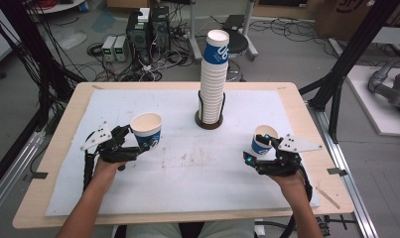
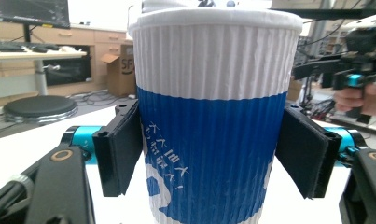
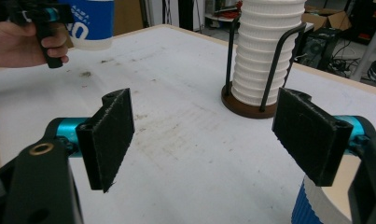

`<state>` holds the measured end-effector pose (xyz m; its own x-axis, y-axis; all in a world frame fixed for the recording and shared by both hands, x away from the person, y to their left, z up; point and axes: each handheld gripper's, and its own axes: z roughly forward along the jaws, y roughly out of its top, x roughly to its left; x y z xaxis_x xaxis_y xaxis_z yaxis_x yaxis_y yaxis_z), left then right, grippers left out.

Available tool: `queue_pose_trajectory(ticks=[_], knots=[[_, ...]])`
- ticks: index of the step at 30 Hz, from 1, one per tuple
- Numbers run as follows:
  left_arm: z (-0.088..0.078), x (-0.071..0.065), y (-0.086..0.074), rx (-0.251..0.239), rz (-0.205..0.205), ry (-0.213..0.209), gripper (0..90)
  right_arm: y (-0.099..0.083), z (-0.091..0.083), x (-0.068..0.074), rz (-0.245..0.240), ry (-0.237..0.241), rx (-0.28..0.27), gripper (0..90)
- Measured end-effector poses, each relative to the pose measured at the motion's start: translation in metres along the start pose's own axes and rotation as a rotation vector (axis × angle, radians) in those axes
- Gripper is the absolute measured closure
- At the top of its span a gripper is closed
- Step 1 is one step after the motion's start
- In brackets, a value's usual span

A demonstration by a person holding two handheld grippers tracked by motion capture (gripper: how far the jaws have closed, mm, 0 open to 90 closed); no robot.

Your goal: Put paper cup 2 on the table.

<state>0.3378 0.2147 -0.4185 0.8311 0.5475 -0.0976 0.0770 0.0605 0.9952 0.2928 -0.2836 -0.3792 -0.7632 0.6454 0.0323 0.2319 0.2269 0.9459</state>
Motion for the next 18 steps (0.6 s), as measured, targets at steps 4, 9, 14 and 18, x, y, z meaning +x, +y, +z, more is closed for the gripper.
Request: queue_pose_trajectory(ticks=[4, 9, 14, 18], knots=[[0.004, 0.008, -0.006, 0.040, -0.011, 0.029, 27.8, 0.000, -0.001, 0.001, 0.004, 0.002, 0.003, 21.3], [0.009, 0.016, -0.015, 0.079, -0.026, 0.060, 27.8, 0.001, -0.001, 0.001, -0.001, 0.008, 0.000, 21.3], [0.016, 0.019, -0.024, 0.154, -0.028, 0.073, 27.5, 0.001, 0.000, 0.002, -0.001, 0.015, 0.005, 21.3], [0.020, 0.021, -0.030, 0.212, -0.025, 0.100, 27.5, 0.001, 0.001, 0.003, 0.003, 0.021, 0.007, 21.3]])
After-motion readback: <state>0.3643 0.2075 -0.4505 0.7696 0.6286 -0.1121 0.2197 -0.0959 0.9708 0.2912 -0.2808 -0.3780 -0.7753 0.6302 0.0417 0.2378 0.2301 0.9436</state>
